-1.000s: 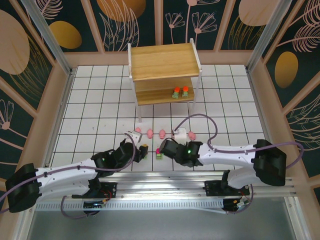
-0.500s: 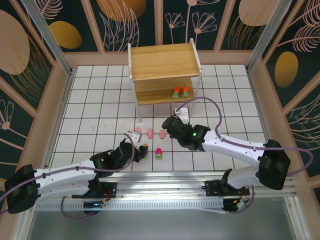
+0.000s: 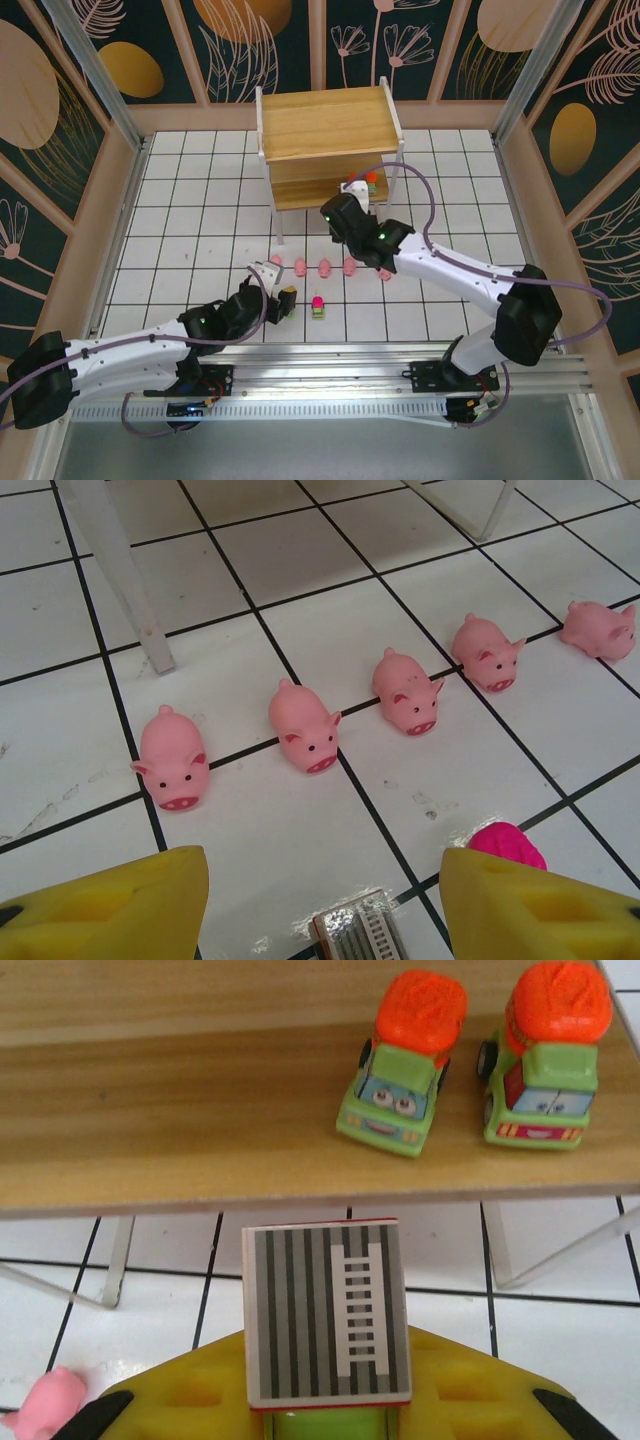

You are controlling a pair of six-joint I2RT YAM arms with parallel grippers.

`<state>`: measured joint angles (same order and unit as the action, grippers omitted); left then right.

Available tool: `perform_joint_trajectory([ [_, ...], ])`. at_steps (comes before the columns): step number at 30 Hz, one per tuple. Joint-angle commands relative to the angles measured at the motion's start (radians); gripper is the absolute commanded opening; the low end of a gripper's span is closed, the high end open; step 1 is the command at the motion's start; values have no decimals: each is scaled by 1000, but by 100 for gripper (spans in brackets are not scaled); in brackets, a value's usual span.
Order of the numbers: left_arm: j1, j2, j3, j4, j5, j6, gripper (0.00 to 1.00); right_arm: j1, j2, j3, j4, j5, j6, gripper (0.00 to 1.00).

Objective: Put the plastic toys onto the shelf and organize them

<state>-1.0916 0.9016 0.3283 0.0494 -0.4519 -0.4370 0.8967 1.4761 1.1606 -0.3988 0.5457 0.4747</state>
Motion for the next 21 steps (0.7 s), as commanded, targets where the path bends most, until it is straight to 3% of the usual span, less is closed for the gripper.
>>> perform_joint_trajectory([
  [1,-4,-12,-15,20,7,18,63,-23,33,60,38,-14,-54,16],
  [21,-4,-17,-18,21,10,18,63,-87,201,224,87,-62,-99,17],
])
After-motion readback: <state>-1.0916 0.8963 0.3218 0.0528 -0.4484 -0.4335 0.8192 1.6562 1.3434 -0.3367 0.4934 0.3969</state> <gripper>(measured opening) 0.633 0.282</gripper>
